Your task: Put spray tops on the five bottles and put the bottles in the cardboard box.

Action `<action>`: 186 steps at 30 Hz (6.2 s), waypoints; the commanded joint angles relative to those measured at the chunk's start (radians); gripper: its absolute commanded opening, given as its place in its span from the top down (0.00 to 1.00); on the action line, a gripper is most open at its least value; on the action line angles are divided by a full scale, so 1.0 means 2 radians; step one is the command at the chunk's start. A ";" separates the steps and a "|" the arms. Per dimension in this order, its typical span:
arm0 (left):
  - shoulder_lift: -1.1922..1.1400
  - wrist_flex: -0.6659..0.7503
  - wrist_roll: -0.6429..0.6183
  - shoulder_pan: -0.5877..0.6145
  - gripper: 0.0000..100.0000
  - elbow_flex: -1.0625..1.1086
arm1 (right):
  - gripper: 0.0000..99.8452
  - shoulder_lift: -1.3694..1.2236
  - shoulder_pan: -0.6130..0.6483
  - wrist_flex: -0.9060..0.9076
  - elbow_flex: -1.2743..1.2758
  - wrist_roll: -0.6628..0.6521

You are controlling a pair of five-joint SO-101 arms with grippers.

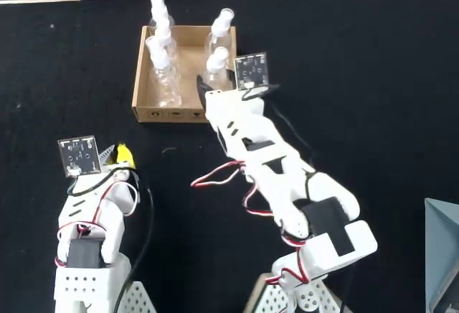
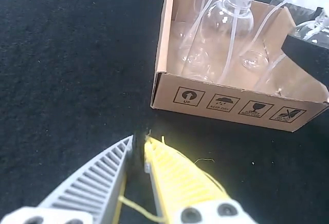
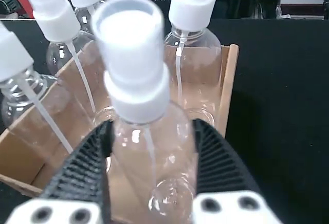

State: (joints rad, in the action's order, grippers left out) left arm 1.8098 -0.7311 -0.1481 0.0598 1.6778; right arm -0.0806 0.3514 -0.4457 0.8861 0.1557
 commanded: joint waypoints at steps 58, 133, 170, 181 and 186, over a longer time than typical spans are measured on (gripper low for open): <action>0.005 -0.002 0.003 0.005 0.97 0.011 | 0.65 0.072 0.011 0.044 0.019 -0.024; 0.005 -0.002 0.003 0.005 0.97 0.011 | 0.65 0.244 0.020 0.450 -0.095 0.033; 0.005 -0.002 0.003 0.005 0.97 0.011 | 0.79 0.142 0.039 0.693 -0.333 0.135; 0.005 -0.002 0.003 0.005 0.97 0.011 | 0.79 -0.019 0.039 0.770 -0.520 0.202; 0.005 -0.002 0.003 0.005 0.97 0.011 | 0.79 -0.092 0.040 0.784 -0.593 0.204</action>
State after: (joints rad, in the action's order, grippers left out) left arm 1.8098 -0.7311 -0.1481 0.0598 1.6778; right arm -0.2340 0.3989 1.1055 -0.1711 0.5516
